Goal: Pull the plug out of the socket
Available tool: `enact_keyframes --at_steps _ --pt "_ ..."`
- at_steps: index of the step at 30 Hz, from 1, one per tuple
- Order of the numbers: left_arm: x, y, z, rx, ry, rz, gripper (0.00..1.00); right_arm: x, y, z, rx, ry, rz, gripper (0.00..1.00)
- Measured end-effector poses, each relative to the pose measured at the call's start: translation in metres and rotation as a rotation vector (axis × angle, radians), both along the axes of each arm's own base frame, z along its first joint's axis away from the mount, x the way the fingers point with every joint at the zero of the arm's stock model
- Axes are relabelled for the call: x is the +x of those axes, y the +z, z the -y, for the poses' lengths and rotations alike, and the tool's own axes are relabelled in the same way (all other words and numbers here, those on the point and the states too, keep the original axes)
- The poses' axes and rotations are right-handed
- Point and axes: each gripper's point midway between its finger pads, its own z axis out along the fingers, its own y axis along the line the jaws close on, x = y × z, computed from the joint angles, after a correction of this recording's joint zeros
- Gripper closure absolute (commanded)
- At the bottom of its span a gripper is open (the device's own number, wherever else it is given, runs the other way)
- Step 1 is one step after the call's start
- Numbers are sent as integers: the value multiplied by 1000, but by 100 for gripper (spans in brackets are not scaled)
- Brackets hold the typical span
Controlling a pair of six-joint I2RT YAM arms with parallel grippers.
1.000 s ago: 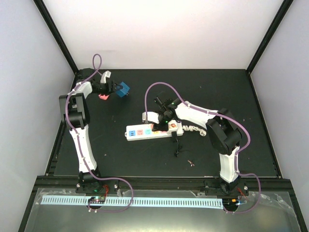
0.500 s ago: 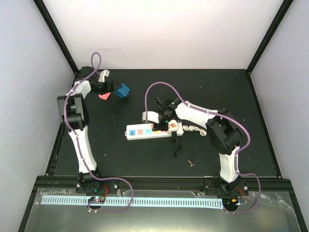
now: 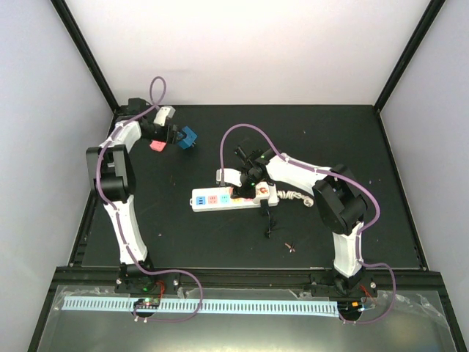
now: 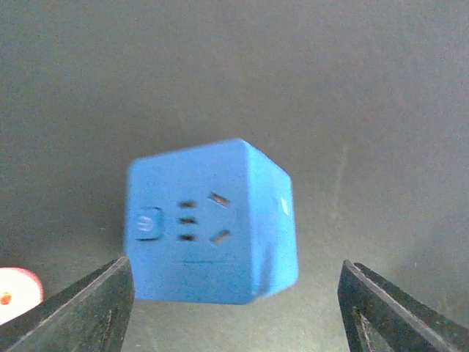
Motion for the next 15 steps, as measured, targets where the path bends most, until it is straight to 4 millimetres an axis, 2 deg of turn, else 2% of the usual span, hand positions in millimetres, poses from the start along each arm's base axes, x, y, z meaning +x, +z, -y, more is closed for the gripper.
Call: enact_keyframes --at_steps 3,6,10,15 --pt "-11 -9 13 33 -68 -4 33 0 0 0 0 -1 -1 91" --pt "-12 -11 19 52 -92 3 43 0 0 0 0 -1 -1 91" --pt "-11 -11 16 67 -85 4 50 0 0 0 0 -1 -1 90" --pt "2 -5 13 69 -72 27 61 0 0 0 0 -1 -1 89"
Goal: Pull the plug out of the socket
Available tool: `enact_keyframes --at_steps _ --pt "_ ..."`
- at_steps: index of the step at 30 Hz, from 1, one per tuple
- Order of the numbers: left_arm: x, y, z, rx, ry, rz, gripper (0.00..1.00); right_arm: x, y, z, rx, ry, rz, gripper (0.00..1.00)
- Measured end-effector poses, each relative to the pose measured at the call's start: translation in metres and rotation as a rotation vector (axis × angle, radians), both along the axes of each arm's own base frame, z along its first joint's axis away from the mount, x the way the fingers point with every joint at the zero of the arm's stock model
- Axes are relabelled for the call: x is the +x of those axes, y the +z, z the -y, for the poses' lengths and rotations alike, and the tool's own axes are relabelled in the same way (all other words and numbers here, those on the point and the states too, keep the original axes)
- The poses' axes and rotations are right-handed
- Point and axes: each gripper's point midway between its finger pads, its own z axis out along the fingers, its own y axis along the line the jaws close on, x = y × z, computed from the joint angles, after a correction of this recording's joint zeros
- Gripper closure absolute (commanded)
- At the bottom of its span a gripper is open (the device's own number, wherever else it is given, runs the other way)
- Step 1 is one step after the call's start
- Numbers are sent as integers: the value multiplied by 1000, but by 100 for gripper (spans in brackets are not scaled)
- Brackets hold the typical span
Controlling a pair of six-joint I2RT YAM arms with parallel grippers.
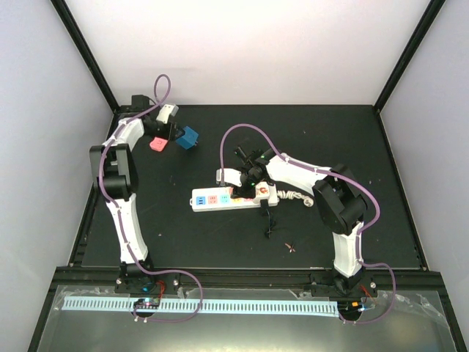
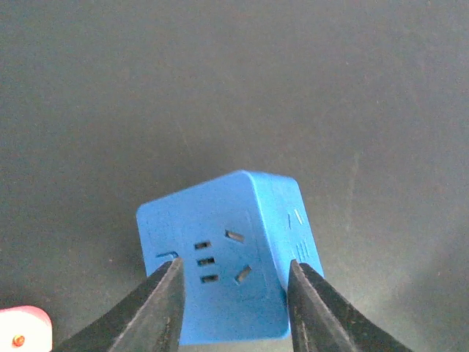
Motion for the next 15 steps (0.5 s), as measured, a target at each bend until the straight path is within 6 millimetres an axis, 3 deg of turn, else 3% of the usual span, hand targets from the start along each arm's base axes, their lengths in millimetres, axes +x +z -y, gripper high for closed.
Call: enact_keyframes --at_steps 11,15 --pt "12 -12 -16 2 55 -26 64 0 0 0 1 0 0 87" --pt "11 -13 -21 0 68 -35 59 0 0 0 1 0 -1 87"
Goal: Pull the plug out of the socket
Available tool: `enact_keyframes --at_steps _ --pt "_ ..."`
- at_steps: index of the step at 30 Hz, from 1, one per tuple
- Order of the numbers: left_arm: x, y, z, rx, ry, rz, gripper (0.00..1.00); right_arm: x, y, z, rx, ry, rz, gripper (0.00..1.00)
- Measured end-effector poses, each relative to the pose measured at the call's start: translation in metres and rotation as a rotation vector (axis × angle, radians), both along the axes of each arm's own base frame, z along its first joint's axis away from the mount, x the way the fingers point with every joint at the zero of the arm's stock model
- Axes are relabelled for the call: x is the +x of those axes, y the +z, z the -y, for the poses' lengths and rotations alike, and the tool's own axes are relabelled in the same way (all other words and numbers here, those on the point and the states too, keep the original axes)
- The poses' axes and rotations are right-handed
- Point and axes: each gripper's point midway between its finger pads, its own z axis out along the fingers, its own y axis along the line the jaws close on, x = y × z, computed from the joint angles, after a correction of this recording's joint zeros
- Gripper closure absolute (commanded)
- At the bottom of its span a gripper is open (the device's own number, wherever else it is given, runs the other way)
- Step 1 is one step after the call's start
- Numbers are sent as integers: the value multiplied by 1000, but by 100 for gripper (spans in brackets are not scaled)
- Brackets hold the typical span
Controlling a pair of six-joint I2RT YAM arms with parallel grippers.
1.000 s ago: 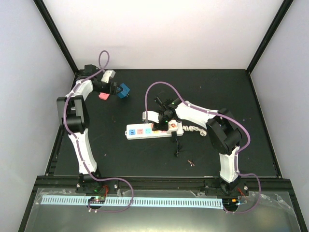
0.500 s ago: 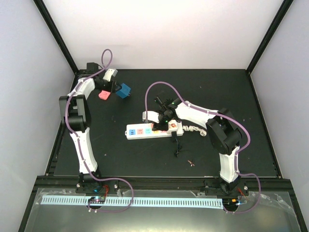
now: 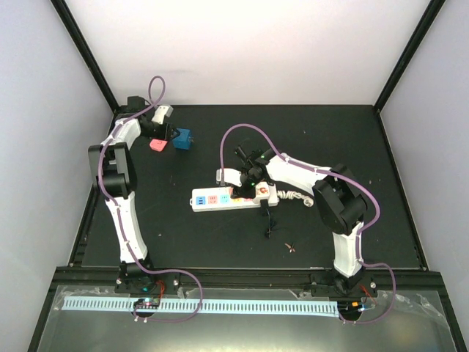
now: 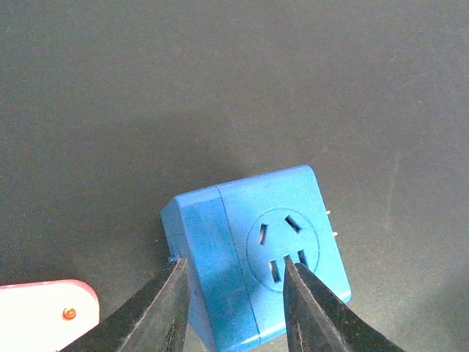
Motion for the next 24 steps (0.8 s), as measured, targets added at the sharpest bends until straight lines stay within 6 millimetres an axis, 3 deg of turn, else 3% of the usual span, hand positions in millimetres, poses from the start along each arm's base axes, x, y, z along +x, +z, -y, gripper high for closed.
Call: enact_keyframes --at_steps 2,4,9,12,15,20,24 --pt "0 0 -3 0 5 -3 52 0 0 0 0 -1 0 84" --pt "-1 -1 -4 -1 8 -8 38 0 0 0 1 -4 -2 77" --pt "-5 -1 -4 8 -3 -12 3 2 1 0 -1 -19 -6 42" --pt "-13 7 -4 26 -11 -1 1 4 1 3 -4 -33 -7 27" --pt "-23 29 -3 47 -28 42 1 6 4 3 0 -48 -10 18" --pt "-29 76 -4 89 -48 158 1 15 21 -6 35 -53 13 13" --pt "-37 102 -4 101 -56 238 1 20 43 -11 78 -50 47 12"
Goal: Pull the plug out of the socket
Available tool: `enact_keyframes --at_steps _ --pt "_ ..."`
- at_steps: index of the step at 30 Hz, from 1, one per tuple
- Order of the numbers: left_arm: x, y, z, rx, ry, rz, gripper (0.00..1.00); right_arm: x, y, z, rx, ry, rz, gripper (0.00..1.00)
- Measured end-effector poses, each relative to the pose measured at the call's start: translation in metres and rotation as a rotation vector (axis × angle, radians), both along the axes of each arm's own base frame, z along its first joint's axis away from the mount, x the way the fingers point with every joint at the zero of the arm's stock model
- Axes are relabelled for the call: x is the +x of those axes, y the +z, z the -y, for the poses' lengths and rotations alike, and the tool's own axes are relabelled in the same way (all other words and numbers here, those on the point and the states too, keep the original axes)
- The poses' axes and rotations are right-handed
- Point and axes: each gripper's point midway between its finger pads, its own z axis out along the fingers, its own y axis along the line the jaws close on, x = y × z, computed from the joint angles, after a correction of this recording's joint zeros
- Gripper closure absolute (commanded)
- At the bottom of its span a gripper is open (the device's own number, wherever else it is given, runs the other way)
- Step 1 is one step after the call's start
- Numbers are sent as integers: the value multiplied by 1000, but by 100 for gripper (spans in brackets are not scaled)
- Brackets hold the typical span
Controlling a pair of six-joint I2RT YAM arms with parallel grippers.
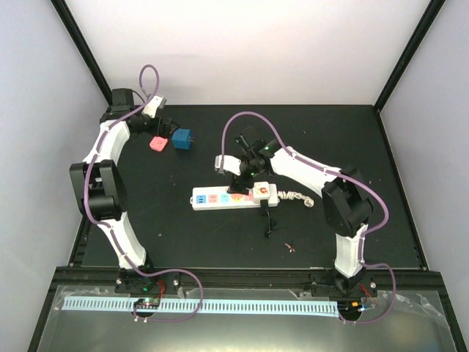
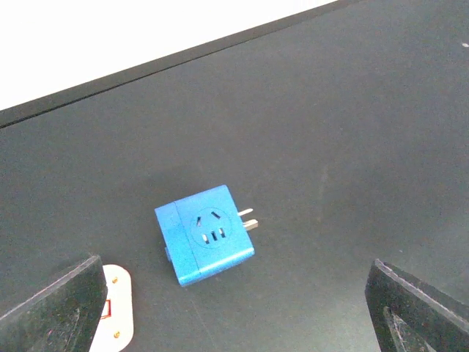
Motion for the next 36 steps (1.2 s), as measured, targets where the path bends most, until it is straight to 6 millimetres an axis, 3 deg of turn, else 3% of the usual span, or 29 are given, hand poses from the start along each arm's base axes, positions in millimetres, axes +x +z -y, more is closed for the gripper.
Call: enact_keyframes --at_steps 4,7,10,14,20,24,28,36 --pt "-11 13 0 -28 -32 32 1 0 24 7 38 0 18 12" --pt "-15 16 3 -47 -73 46 1 6 43 23 72 -13 31 13" --pt "-21 15 10 -43 -124 54 1 8 50 43 82 -28 25 14" --pt "-45 10 37 -44 -246 51 1 3 40 74 63 -40 -23 15" --pt "-104 -8 96 -53 -487 31 2 -13 7 104 11 -54 -119 19" --pt "-147 -26 137 -36 -637 13 6 -27 -6 108 -3 -49 -158 21" --pt "-186 -42 169 -23 -763 -1 11 -26 -7 107 5 -46 -156 23" --pt "-209 -65 194 28 -866 31 17 -25 -6 105 17 -48 -154 25"
